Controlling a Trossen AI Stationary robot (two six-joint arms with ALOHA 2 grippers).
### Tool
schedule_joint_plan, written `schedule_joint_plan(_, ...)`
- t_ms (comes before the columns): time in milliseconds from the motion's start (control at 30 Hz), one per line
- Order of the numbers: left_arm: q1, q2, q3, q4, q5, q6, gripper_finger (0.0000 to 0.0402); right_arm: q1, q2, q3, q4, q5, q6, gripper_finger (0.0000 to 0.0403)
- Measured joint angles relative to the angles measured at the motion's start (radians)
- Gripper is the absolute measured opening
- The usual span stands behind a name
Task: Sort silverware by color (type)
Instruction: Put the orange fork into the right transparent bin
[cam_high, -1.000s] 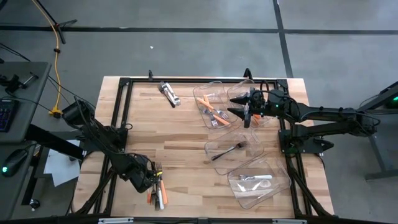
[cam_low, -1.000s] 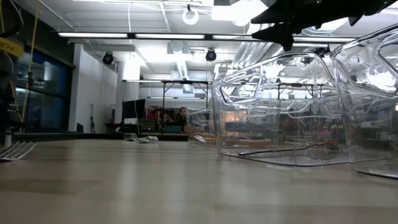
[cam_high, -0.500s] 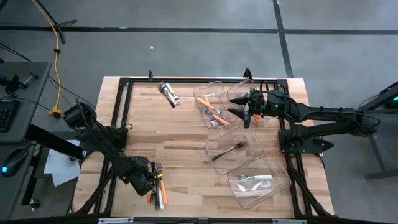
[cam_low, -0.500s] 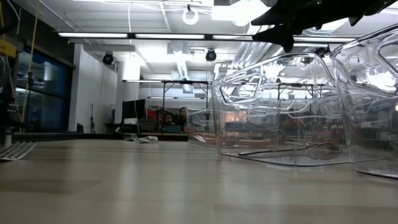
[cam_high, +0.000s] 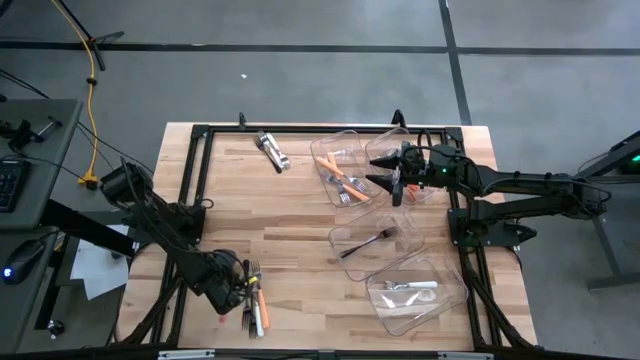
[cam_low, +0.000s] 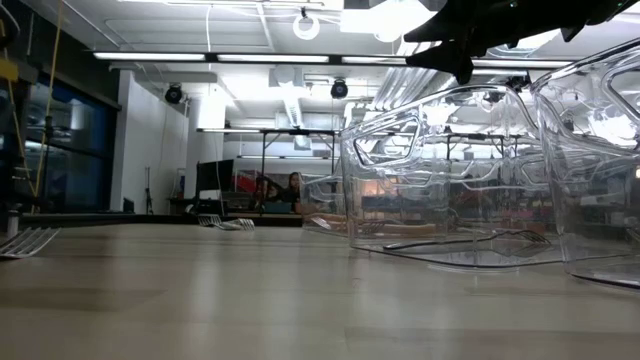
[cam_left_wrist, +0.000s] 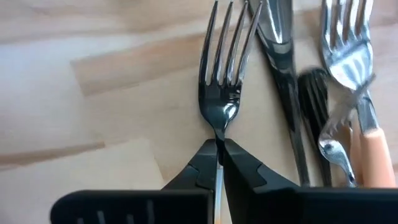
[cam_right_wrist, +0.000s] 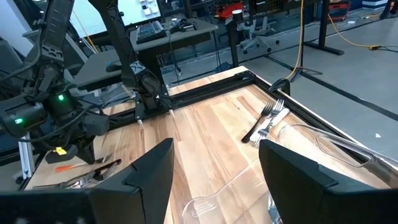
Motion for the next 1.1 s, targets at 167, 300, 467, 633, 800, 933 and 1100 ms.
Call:
schedule_joint_plan(167,0.000,-0.058,-0.006,-0.045,-0.007,0.008,0.0001,0.000,0.000,0.000,0.000,0.000,0.000,0.0220)
schedule_joint_plan(300,0.000,-0.173,-0.002,-0.072,-0.047,0.056,0.0001,0.000,0.000,0.000,-0.002,0.000,0.000,0.0220)
schedule_joint_plan(467,0.019,-0.377,0.000,-0.165,-0.121,0.143,0.0001,0.000,0.000,0.000,0.001,0.000,0.000,0.0220)
schedule_joint_plan(633,0.086,-0.585,0.000,-0.238,-0.355,0.251,0.0001,0.000,0.000,0.000,0.001,0.000,0.005,0.0220)
schedule_joint_plan(800,0.240,-0.741,0.001,-0.193,-0.622,0.535,0.0000,0.000,0.000,0.000,0.011,0.000,0.047,0.0220)
schedule_joint_plan(933,0.414,-0.808,0.001,-0.073,-0.672,0.848,0.0000,0.000,0.000,0.000,0.031,0.000,0.080,0.0220)
schedule_joint_plan(1100,0.665,-0.806,0.002,0.210,-0.501,1.271,0.0000,0.000,0.000,0.000,0.089,0.000,0.114,0.0220)
